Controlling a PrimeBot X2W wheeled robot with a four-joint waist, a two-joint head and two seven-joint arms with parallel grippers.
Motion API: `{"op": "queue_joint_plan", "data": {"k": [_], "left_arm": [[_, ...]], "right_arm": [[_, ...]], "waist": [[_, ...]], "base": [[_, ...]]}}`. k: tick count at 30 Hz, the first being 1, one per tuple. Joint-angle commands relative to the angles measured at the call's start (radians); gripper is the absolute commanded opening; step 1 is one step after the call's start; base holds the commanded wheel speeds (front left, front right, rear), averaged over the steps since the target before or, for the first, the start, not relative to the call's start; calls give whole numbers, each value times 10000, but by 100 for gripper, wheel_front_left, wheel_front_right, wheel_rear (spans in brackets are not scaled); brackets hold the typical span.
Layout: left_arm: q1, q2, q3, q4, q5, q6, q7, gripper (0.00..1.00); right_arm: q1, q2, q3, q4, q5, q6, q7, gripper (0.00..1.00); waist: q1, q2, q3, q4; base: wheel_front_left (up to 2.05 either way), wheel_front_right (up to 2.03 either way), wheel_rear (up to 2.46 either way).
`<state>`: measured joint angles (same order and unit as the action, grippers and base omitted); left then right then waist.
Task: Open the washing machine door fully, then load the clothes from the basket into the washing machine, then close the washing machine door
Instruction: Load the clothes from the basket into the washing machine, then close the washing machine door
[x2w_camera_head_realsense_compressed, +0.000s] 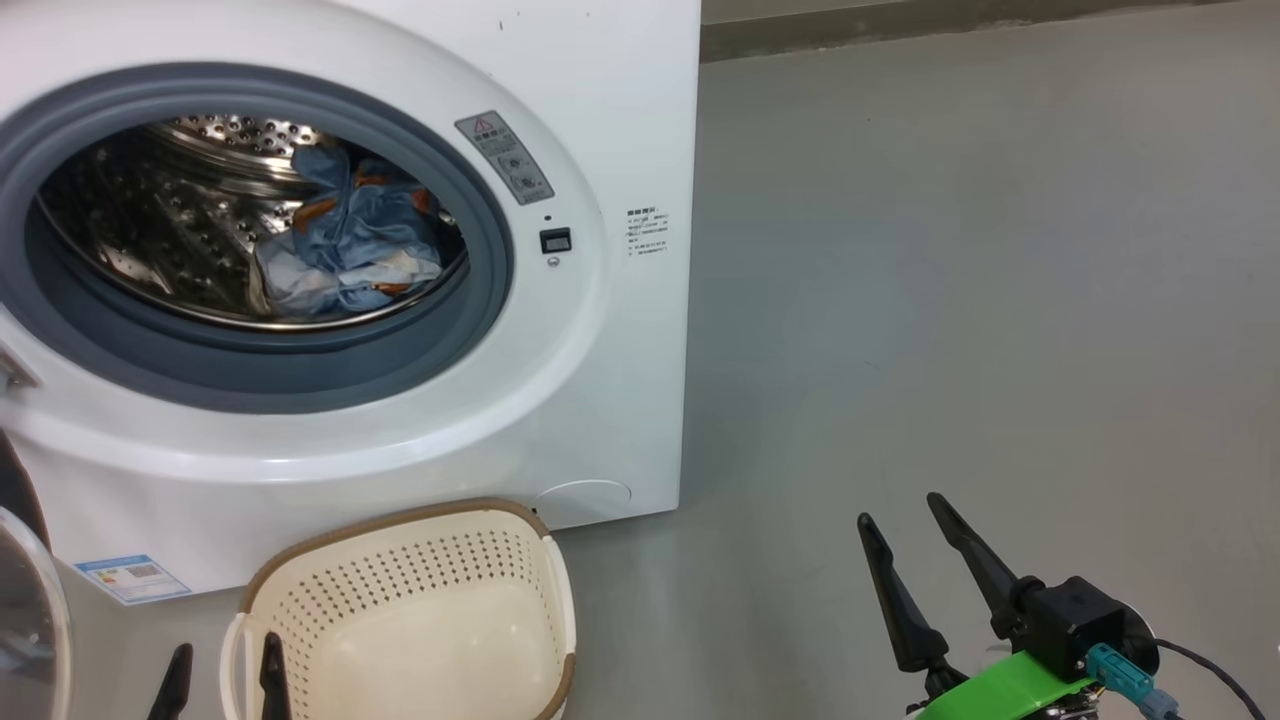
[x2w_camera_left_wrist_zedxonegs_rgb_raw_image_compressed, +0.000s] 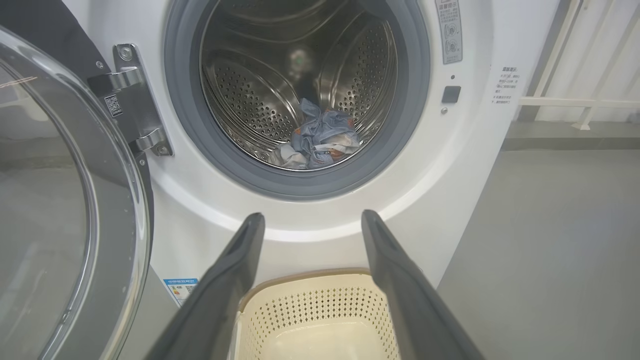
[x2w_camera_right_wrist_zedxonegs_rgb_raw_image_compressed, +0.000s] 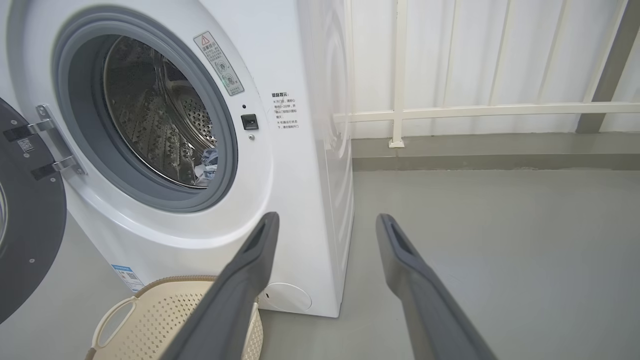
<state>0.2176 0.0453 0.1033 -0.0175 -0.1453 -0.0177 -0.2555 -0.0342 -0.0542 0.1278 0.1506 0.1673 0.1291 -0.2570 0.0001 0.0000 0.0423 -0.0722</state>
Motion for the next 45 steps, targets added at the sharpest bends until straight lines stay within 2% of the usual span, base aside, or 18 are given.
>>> {"op": "queue_joint_plan", "data": {"k": [1,8,14,45], "left_arm": [[-69,56,199,-414,-91,128,-63,100],[-121,51,60,-678,-70,492,-63,100],[-226,50,50,-780,-17,580,-63,100],[-387,49,-95,-742,257,541,-63,100]], "right_arm": [[-13,6,188,-298,-137,16,-48,100],[-31,9,120,-324,-209,16,-48,100],[-35,13,32,-313,-215,16,-48,100],[39,25,-58,-184,-165,16,-48,100]], "waist": [[-1,0,-21,10],[-1,0,-30,125],[-1,0,-45,212],[-1,0,91,330]], "base": [[0,0,0],[0,0,0],[0,0,0],[0,0,0]]}}
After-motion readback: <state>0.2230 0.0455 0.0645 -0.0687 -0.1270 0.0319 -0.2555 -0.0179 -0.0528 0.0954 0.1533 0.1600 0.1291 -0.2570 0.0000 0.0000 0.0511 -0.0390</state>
